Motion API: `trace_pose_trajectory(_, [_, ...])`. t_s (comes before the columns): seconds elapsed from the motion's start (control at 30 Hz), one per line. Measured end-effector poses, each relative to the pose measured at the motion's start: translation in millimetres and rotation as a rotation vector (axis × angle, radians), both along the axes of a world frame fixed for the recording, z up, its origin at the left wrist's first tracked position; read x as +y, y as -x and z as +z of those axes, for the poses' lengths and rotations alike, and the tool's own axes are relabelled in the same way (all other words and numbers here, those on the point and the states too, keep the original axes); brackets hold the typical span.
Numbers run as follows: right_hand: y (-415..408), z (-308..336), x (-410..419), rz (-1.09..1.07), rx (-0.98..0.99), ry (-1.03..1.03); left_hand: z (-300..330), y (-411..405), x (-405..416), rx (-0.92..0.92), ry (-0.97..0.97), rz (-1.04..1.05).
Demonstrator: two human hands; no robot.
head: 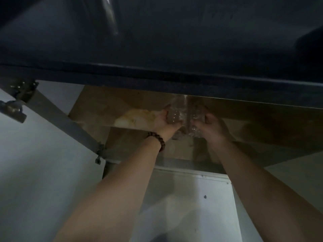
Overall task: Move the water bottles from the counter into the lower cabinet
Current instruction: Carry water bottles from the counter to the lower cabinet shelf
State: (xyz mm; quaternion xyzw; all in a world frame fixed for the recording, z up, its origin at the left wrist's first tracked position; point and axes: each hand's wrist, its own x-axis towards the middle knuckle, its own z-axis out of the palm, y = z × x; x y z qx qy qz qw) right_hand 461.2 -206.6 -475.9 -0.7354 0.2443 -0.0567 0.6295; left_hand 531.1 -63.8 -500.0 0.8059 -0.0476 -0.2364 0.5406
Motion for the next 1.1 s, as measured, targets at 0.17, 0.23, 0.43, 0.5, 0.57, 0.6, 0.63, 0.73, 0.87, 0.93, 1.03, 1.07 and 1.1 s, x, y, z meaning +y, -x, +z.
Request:
trace_pose_trajectory(0.17, [3,2,4,0.045,0.027,0.026,15,14,2,0.019,-0.007,-0.051])
trace_pose_trajectory(0.23, [13,10,7,0.08,0.054,0.057,26,28,8,0.05,-0.012,-0.044])
trace_pose_trajectory(0.43, [73,65,30,0.08,0.22,0.122,88,80,43,0.002,-0.269,-0.113])
trace_pose_trajectory(0.5, [101,90,41,0.096,0.27,0.191,116,106,55,-0.029,-0.317,-0.203])
trace_pose_trajectory(0.57, [130,121,52,0.097,0.324,0.273,146,132,65,-0.059,-0.362,-0.281])
trace_pose_trajectory(0.6, [144,138,58,0.096,0.33,0.312,159,144,70,-0.092,-0.389,-0.311])
trace_pose_trajectory(0.63, [158,154,63,0.095,0.335,0.34,174,156,75,-0.138,-0.416,-0.337])
trace_pose_trajectory(0.73, [195,200,76,0.074,0.329,0.427,219,187,84,-0.25,-0.455,-0.389])
trace_pose_trajectory(0.87, [237,256,86,-0.059,0.333,0.473,273,216,85,-0.332,-0.447,-0.484])
trace_pose_trajectory(0.93, [259,279,88,-0.144,0.327,0.493,296,225,79,-0.365,-0.405,-0.533])
trace_pose_trajectory(1.03, [294,304,82,-0.292,0.339,0.528,319,235,55,-0.413,-0.35,-0.623])
trace_pose_trajectory(1.07, [306,310,78,-0.337,0.35,0.547,325,239,44,-0.436,-0.33,-0.659])
trace_pose_trajectory(1.1, [320,315,74,-0.389,0.358,0.564,331,245,32,-0.454,-0.308,-0.695])
